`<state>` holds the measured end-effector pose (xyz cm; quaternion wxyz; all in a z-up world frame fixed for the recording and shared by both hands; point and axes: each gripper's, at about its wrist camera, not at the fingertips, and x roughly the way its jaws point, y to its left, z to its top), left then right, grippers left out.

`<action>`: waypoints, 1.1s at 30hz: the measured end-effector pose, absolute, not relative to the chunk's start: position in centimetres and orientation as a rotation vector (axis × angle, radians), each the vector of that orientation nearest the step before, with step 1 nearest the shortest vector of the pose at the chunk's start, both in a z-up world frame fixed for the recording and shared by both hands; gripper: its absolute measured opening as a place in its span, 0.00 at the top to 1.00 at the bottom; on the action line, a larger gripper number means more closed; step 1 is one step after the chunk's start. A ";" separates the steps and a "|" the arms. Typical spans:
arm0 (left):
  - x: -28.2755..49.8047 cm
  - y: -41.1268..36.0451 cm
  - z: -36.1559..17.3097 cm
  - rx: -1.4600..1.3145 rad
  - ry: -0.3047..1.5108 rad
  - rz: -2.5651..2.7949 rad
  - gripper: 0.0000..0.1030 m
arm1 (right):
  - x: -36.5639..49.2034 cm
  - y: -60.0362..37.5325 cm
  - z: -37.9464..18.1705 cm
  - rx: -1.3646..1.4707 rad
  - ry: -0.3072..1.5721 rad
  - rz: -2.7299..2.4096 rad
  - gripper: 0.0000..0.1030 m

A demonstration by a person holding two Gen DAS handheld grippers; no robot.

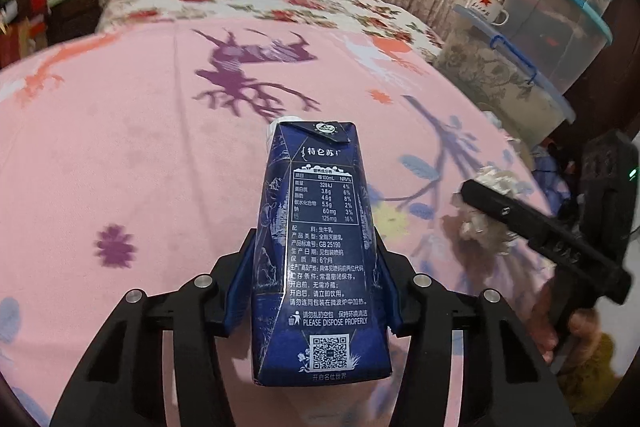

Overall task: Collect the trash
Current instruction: 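Carry the milk carton and crumpled tissue to the wastebasket and release both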

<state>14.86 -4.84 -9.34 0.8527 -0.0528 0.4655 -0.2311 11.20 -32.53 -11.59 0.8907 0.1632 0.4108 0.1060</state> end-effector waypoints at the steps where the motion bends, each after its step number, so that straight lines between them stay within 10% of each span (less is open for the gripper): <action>1: 15.1 -5.5 -9.0 -0.117 0.988 -0.505 0.53 | 11.1 -33.1 -11.4 0.342 0.847 0.218 0.54; 18: 23.7 -41.3 -1.5 0.098 0.942 -1.069 0.53 | 11.7 -65.0 -8.6 0.578 0.620 -0.353 0.52; 24: 28.4 -53.0 -4.6 0.060 1.052 -1.171 0.37 | 14.9 -68.9 -12.1 0.579 0.712 -0.380 0.24; 33: 29.0 -49.2 -5.9 0.031 1.042 -1.022 0.33 | 7.5 -67.3 -9.9 0.679 0.533 -0.359 0.24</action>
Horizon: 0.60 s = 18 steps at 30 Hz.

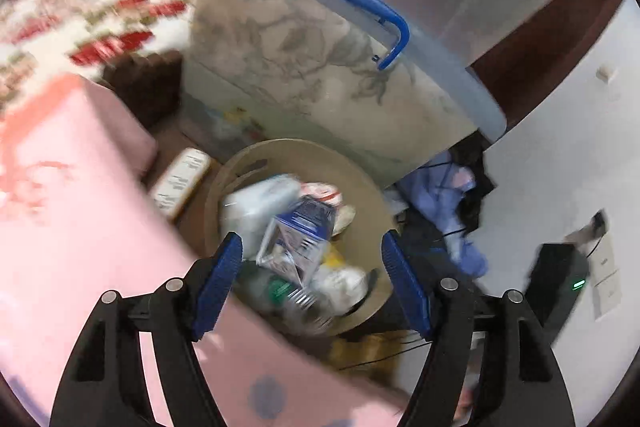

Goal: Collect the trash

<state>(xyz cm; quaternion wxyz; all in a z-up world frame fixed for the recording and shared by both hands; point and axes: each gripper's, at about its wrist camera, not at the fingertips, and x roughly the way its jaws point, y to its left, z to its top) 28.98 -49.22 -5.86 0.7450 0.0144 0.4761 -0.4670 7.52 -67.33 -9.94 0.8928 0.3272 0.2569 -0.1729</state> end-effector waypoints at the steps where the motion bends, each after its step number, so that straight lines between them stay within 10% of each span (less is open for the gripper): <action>1: 28.1 -47.7 -5.6 0.068 1.017 -0.996 0.33 | 6.6 -67.2 -9.7 0.687 0.525 -0.349 0.24; 18: 17.8 -26.7 -3.0 0.228 0.876 -0.614 0.08 | 2.4 -50.3 -9.5 0.737 0.579 -0.233 0.24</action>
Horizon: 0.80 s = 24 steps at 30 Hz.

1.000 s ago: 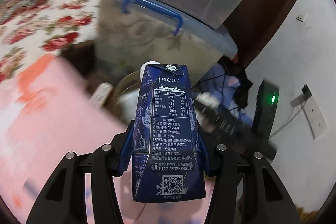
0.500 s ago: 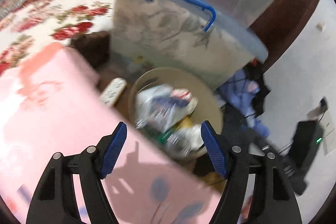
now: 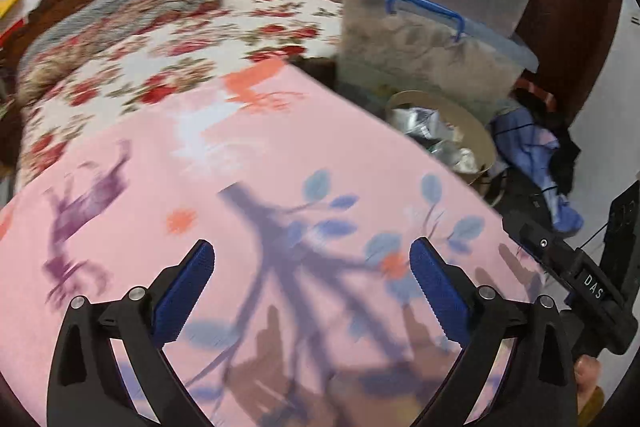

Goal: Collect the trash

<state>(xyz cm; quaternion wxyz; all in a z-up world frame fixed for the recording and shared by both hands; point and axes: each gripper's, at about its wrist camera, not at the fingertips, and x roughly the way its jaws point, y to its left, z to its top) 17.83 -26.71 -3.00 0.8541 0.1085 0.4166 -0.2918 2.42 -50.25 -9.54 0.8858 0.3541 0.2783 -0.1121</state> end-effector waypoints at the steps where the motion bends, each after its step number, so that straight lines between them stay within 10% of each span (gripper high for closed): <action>1: 17.2 -25.6 -2.8 0.234 0.868 -0.591 0.08 | 2.2 -49.1 -9.3 0.732 0.587 -0.227 0.24; 24: 7.7 -17.2 1.2 0.255 0.621 -0.499 0.08 | -4.9 -38.7 -3.4 0.631 0.542 -0.309 0.06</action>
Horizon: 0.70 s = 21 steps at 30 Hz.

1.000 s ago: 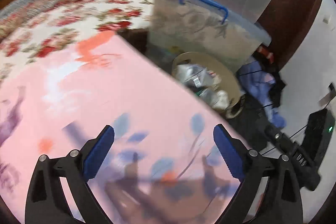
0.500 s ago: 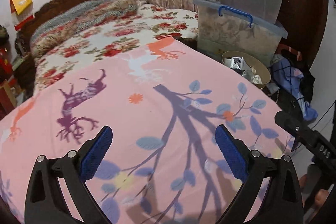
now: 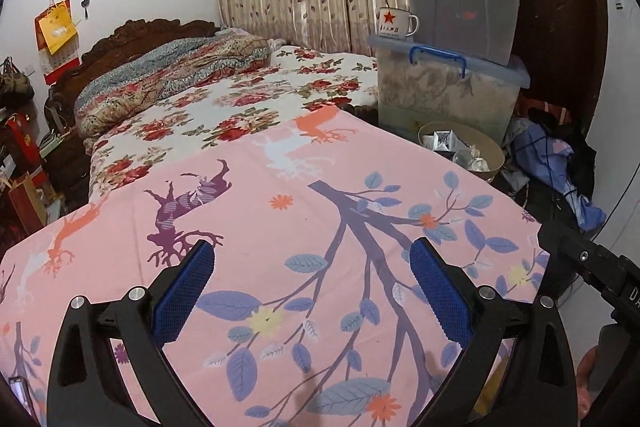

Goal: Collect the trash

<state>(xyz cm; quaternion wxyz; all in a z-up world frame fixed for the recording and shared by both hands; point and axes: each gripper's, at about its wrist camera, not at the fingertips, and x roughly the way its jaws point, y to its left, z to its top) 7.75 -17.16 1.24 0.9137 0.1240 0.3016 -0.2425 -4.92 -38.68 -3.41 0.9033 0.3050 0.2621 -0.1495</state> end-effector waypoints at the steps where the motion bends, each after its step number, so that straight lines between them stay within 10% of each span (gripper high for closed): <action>1: 7.6 -17.1 1.3 0.255 0.617 -0.497 0.08 | -5.0 -38.5 -3.2 0.627 0.539 -0.308 0.06; 21: 5.4 -15.9 2.4 0.232 0.614 -0.487 0.08 | -6.6 -36.7 -1.7 0.582 0.512 -0.300 0.06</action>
